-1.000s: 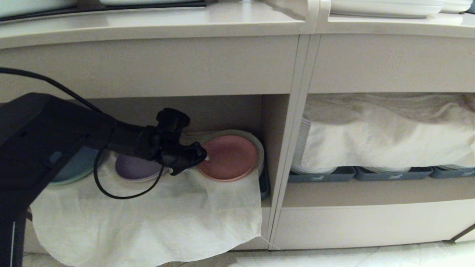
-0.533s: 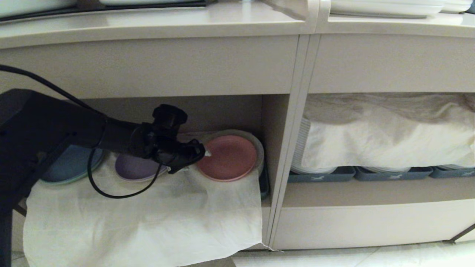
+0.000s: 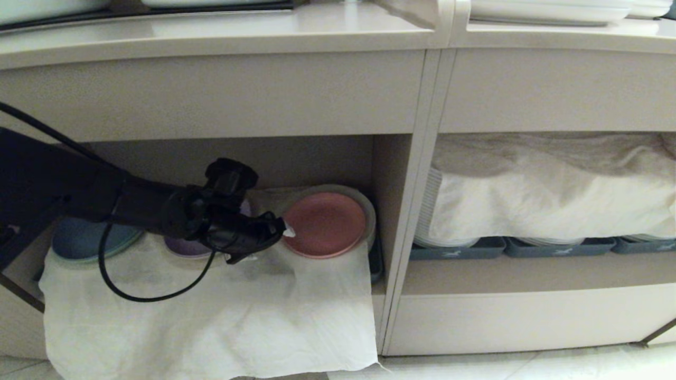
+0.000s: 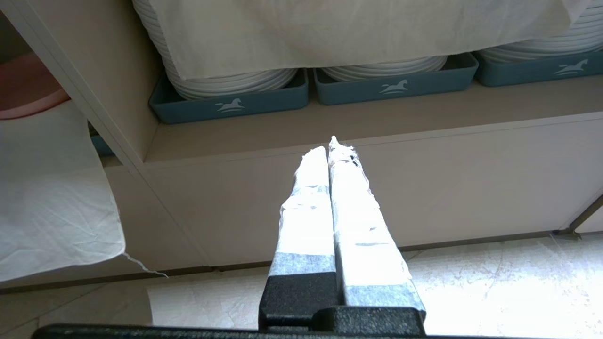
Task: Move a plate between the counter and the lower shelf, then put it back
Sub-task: Put the plate in the cupboard, then pick up the plate in the cupboard
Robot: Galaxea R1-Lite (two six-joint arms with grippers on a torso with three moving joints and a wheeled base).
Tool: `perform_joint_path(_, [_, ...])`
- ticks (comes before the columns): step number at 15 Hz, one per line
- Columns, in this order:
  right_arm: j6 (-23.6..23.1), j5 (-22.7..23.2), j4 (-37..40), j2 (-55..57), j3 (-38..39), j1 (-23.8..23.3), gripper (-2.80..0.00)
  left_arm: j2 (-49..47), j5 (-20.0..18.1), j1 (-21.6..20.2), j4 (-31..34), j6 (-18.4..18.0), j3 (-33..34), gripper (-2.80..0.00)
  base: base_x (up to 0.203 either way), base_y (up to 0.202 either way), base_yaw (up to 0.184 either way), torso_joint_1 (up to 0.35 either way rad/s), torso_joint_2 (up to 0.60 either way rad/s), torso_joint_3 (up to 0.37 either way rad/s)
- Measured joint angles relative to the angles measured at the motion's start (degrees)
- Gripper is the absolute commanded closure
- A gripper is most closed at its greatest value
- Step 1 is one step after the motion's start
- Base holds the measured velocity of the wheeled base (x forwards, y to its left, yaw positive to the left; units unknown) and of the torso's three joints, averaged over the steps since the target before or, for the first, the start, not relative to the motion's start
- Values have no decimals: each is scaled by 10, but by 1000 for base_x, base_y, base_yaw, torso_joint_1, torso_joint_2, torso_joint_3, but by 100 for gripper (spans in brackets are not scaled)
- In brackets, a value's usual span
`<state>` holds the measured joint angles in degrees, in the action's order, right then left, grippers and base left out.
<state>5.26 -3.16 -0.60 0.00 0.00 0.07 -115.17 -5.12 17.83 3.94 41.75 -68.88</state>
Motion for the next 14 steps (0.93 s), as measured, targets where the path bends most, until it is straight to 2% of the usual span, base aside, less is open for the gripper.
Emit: perform_joint_path(14, [0,0,0,0,0,0,0,103,1,1,-1,-1,119,-280,0,0,0,0,0,0])
